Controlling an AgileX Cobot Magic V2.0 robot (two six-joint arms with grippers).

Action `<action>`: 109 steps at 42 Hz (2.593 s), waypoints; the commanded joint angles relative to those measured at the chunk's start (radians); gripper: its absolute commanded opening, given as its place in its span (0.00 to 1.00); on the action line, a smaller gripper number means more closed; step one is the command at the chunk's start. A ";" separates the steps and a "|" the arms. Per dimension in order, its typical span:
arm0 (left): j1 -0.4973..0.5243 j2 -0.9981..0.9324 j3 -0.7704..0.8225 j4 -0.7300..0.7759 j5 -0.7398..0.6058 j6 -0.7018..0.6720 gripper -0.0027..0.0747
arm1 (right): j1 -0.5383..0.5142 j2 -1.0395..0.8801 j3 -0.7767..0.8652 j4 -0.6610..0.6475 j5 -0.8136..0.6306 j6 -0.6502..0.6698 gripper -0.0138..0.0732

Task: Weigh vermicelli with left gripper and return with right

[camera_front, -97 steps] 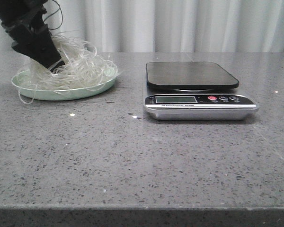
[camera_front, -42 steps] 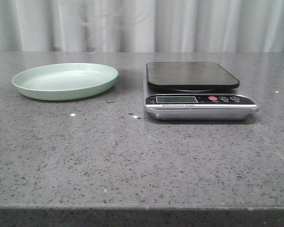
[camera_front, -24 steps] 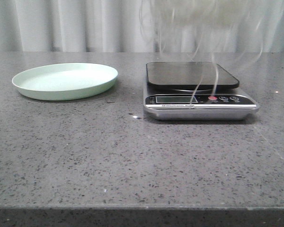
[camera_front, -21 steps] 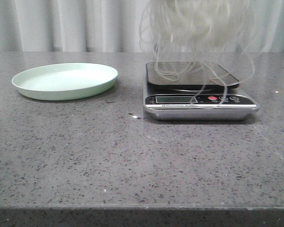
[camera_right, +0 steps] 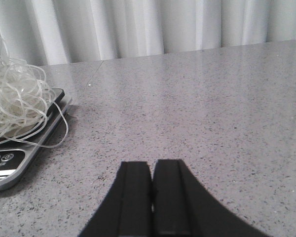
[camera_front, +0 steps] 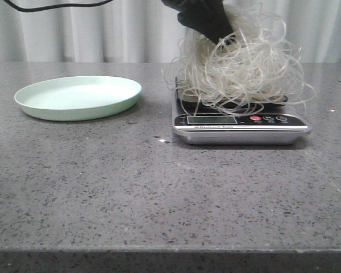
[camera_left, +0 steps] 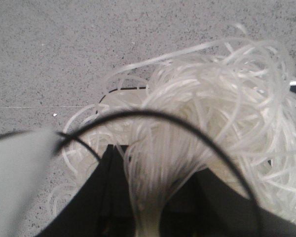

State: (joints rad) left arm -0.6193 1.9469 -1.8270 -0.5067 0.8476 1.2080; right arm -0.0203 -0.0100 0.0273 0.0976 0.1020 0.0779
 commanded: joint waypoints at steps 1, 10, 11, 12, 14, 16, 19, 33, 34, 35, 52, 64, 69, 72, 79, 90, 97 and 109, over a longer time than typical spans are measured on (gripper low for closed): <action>-0.007 -0.052 -0.035 -0.023 -0.052 -0.011 0.22 | -0.007 -0.017 -0.007 -0.011 -0.083 -0.002 0.33; -0.007 -0.052 -0.035 -0.023 -0.020 -0.011 0.36 | -0.007 -0.017 -0.007 -0.011 -0.083 -0.002 0.33; -0.007 -0.052 -0.035 -0.023 -0.015 -0.011 0.39 | -0.007 -0.017 -0.007 -0.011 -0.083 -0.002 0.33; -0.007 -0.052 -0.035 -0.023 -0.011 -0.011 0.42 | -0.007 -0.017 -0.007 -0.011 -0.083 -0.002 0.33; -0.007 -0.052 -0.035 -0.023 -0.001 -0.011 0.47 | -0.007 -0.017 -0.007 -0.011 -0.083 -0.002 0.33; -0.005 -0.052 -0.035 -0.023 0.001 -0.011 0.51 | -0.007 -0.017 -0.007 -0.011 -0.083 -0.002 0.33; -0.005 -0.052 -0.035 -0.016 0.003 -0.011 0.57 | -0.007 -0.017 -0.007 -0.011 -0.083 -0.002 0.33; -0.005 -0.057 -0.094 0.105 0.077 -0.106 0.73 | -0.007 -0.017 -0.007 -0.011 -0.083 -0.002 0.33; -0.005 -0.057 -0.101 0.108 0.092 -0.109 0.73 | -0.007 -0.017 -0.007 -0.011 -0.083 -0.002 0.33; -0.005 -0.057 -0.109 0.108 0.111 -0.108 0.73 | -0.007 -0.017 -0.007 -0.011 -0.083 -0.002 0.33; 0.037 -0.074 -0.210 0.084 0.314 -0.314 0.70 | -0.007 -0.017 -0.007 -0.011 -0.083 -0.002 0.33; 0.182 -0.183 -0.218 0.086 0.364 -0.482 0.48 | -0.007 -0.017 -0.007 -0.011 -0.083 -0.002 0.33; 0.274 -0.237 -0.216 0.086 0.415 -0.527 0.29 | -0.007 -0.017 -0.007 -0.011 -0.083 -0.002 0.33; 0.329 -0.275 -0.200 0.085 0.415 -0.553 0.21 | -0.007 -0.017 -0.007 -0.011 -0.083 -0.002 0.33; 0.432 -0.373 -0.125 0.085 0.415 -0.616 0.22 | -0.007 -0.017 -0.007 -0.011 -0.083 -0.002 0.33; 0.503 -0.587 0.159 0.190 0.294 -0.664 0.22 | -0.007 -0.017 -0.007 -0.011 -0.083 -0.002 0.33; 0.505 -0.772 0.403 0.366 0.072 -0.780 0.22 | -0.007 -0.017 -0.007 -0.011 -0.083 -0.002 0.33; 0.505 -1.071 0.849 0.426 -0.308 -0.869 0.22 | -0.007 -0.017 -0.007 -0.011 -0.083 -0.002 0.33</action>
State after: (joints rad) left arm -0.1147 0.9527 -1.0567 -0.0781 0.7167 0.3646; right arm -0.0203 -0.0100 0.0273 0.0976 0.1020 0.0779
